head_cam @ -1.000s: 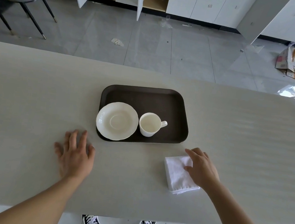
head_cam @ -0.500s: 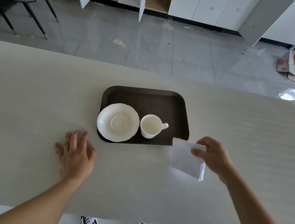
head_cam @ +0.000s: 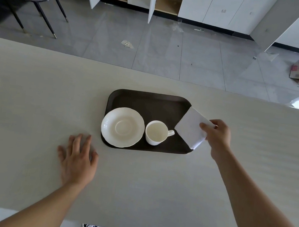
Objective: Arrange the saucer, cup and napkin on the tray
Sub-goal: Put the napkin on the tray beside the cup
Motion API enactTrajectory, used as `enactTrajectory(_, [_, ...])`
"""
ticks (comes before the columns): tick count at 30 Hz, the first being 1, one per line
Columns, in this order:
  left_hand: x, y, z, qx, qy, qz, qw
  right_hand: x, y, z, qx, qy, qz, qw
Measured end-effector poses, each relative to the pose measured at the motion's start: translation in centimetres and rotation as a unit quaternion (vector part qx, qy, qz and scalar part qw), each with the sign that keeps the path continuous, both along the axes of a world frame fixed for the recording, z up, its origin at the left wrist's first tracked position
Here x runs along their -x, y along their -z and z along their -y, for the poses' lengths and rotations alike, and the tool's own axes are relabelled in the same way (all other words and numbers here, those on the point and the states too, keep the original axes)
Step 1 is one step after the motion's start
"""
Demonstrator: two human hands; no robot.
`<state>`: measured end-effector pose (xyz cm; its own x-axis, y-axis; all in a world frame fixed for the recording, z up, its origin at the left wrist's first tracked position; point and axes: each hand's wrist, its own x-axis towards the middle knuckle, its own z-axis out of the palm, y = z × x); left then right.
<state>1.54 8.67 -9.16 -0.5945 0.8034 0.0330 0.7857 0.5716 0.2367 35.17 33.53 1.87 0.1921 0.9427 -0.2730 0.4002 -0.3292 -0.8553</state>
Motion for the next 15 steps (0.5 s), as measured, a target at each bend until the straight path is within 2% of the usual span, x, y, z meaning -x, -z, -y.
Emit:
enactTrajectory(3, [0.0,0.0,0.0,0.003,0.001,-0.001,1.000,0.5,1.5,-0.2,0.036,0.035,-0.063,0.997])
enactTrajectory(7, [0.0,-0.1,0.1,0.002,-0.002,-0.001,1.000,0.8,2.9,-0.4,0.062,0.058,-0.052,0.995])
enactTrajectory(12, [0.0,0.0,0.0,0.003,-0.003,-0.002,1.000,1.2,3.4,-0.3,0.022,-0.002,0.107,0.994])
enactTrajectory(15, [0.0,0.0,0.0,0.003,-0.003,-0.002,1.000,1.0,3.9,-0.3,0.023,-0.024,0.165,0.986])
